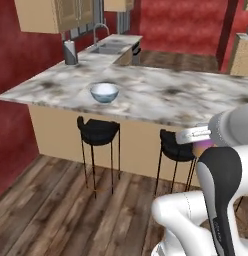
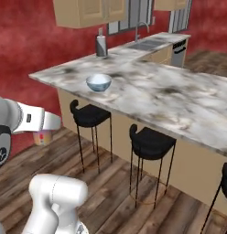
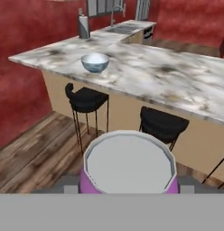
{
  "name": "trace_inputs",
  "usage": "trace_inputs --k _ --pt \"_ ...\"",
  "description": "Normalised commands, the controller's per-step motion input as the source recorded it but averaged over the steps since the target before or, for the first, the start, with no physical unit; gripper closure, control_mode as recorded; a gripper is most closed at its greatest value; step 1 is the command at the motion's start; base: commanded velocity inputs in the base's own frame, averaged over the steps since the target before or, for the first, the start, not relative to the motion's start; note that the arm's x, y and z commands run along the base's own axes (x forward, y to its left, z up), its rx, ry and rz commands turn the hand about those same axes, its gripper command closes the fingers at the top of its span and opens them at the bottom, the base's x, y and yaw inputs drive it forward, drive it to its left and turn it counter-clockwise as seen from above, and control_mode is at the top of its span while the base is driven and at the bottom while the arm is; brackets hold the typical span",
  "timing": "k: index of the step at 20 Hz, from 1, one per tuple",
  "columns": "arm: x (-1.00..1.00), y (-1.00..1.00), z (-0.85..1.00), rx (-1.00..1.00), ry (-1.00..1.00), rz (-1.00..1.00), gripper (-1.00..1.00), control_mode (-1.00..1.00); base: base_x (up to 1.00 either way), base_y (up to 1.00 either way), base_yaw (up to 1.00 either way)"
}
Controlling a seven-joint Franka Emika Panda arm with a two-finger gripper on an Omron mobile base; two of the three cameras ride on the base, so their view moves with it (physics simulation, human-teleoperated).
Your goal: Open the fridge, grab two sodas, and place both sodas inside the bowl with ice on the dining counter.
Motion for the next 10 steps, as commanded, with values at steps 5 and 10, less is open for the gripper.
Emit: trace_inputs --k 5,10 --pt "0.00 0.00 0.00 0.00 0.00 0.00 1.00 1.00 0.69 0.99 -0.34" --pt "0.00 0.00 0.00 0.00 0.00 0.00 1.00 1.00 0.82 0.93 -0.33"
